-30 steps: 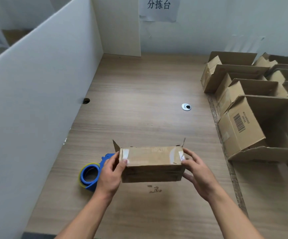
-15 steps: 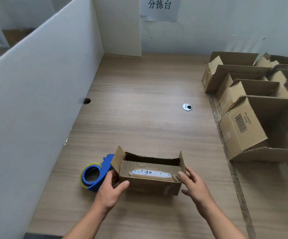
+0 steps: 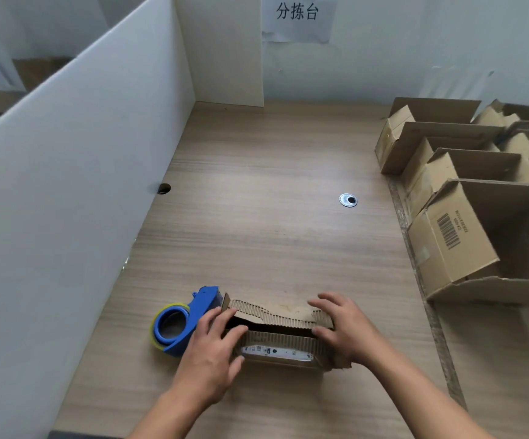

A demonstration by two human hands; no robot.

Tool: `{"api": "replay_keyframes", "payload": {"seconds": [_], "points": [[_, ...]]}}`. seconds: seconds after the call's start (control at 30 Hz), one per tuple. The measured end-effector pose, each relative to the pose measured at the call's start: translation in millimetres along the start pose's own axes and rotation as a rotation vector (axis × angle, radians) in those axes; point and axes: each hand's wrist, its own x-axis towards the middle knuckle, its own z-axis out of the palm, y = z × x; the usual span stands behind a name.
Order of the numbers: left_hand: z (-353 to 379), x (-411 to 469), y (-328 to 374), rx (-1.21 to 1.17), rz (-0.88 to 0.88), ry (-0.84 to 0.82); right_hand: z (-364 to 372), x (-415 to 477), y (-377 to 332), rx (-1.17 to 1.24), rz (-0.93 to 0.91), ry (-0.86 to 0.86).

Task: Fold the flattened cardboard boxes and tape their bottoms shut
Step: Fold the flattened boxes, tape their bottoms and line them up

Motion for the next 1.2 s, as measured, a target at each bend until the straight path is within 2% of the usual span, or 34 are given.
{"api": "replay_keyframes", "payload": {"seconds": [0.1, 0.23, 0.33, 0.5, 0.63, 0.77, 0.93, 1.1, 1.2], "points": [[1, -1, 2, -0.035, -0.009, 0.013, -4, 6, -4, -0.116, -0.025, -0.008], [3, -8, 0, -0.110, 0.038, 0.062, -7, 8, -5, -0.242, -0.028, -0.110], [2, -14, -1, -0.135, 0.093, 0.105, -6, 9, -5, -0.311, -0.038, -0.048], [8, -25, -4, -0.224, 0.080, 0.105, -4, 16, 1, -0.025, 0.079, 0.148], [13, -26, -1, -0.238, 0.061, 0.116, 4, 20, -4, 0.101, 0.112, 0.200], [11, -21, 1, -0.303, -0.085, 0.124, 10, 11, -7, 0.275, 0.087, 0.249], [0, -29, -3, -0.431, -0.226, 0.093, 6, -20, 4, 0.638, 0.245, 0.417], [0, -39, -5, -0.417, -0.132, 0.092, 19, -47, 22, 0.992, 0.338, 0.335], [0, -40, -2, -0.420, -0.142, 0.052, 31, -59, 29, 0.972, 0.345, 0.250]]}}
